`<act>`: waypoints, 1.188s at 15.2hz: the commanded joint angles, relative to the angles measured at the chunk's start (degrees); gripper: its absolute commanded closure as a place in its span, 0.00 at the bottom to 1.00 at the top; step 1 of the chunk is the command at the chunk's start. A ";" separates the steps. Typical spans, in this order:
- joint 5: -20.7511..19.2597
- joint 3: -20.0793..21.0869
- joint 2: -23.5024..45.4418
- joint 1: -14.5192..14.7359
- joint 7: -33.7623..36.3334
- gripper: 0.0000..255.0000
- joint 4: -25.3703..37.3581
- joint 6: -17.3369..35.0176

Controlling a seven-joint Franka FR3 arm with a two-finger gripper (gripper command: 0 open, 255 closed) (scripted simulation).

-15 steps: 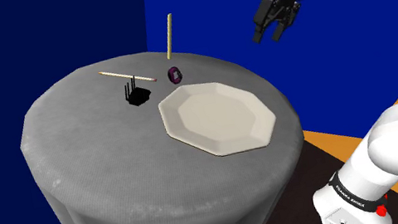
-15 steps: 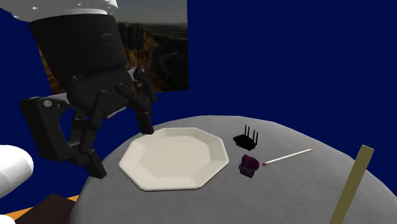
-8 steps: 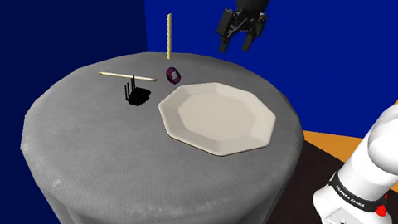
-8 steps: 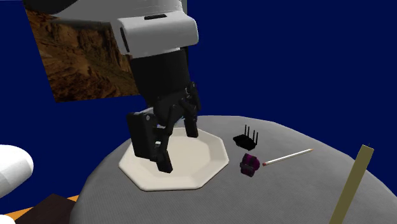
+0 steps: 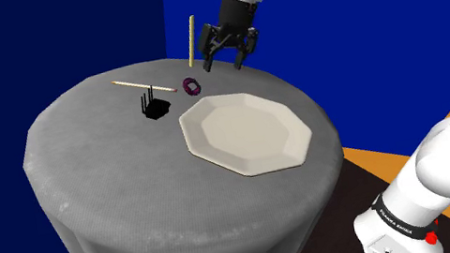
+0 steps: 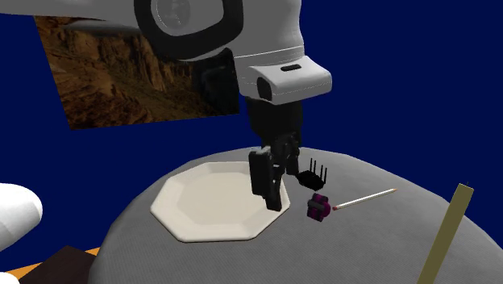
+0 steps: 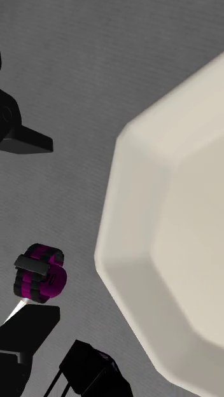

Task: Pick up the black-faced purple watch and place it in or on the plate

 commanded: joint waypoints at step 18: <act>-4.12 3.35 9.80 0.49 6.06 0.00 1.13 8.36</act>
